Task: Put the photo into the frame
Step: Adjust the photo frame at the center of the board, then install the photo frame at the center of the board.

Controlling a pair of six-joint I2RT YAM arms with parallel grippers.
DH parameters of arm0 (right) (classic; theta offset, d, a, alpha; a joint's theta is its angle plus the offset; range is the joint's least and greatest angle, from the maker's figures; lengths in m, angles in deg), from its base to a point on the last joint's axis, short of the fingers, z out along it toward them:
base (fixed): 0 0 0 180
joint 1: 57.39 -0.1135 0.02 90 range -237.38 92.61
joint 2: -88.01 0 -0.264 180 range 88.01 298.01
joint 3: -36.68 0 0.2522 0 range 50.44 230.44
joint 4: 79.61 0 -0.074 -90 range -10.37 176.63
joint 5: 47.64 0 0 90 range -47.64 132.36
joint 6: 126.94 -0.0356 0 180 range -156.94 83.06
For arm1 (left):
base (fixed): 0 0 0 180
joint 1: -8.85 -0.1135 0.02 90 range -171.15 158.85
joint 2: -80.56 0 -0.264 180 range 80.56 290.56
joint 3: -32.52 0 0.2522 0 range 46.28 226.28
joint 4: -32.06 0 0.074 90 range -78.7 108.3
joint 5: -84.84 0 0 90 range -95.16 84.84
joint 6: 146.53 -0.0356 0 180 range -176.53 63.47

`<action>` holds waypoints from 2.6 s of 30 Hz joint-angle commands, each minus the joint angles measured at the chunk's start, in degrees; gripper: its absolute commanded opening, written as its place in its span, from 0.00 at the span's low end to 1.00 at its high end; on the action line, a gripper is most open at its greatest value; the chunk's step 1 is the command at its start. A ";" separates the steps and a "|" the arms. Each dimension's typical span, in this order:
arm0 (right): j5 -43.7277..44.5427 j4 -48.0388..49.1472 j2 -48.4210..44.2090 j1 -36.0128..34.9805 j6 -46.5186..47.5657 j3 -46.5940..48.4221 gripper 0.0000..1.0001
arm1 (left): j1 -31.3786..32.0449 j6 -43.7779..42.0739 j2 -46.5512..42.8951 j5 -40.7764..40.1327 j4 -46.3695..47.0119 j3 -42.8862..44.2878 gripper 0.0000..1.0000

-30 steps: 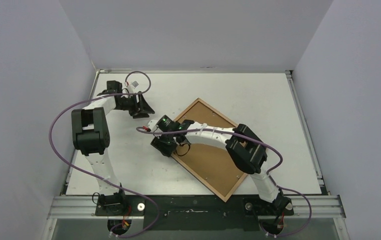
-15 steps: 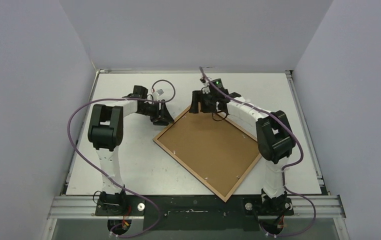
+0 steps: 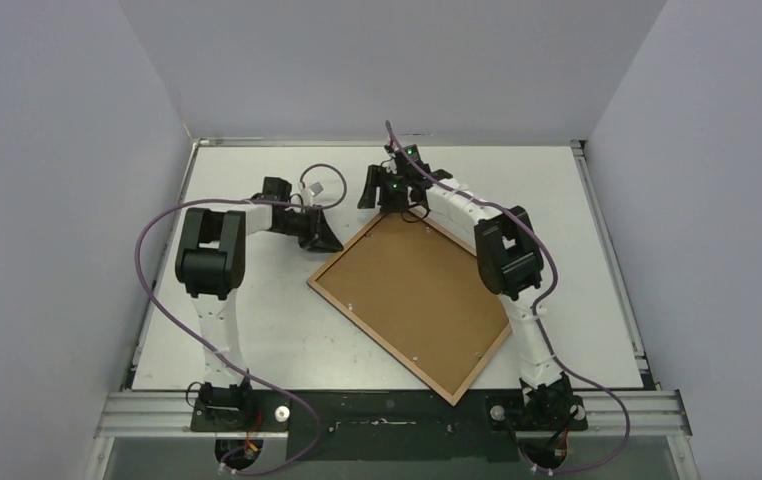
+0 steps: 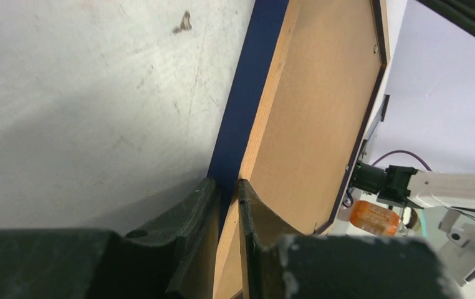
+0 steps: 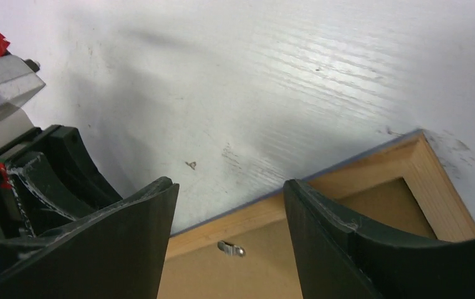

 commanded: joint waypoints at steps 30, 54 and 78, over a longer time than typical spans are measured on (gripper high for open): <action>-1.65 12.31 -14.27 -4.55 -15.44 -27.28 0.66 | -0.24 -1.02 -8.84 2.79 2.18 -12.06 0.13; -7.06 0.24 3.06 -7.64 -8.65 9.51 0.60 | -0.24 0.40 -10.55 4.34 4.42 -17.73 0.13; -5.16 28.56 -13.39 -7.56 -34.48 -30.22 0.58 | -0.32 7.86 -11.99 2.97 12.92 -19.43 0.12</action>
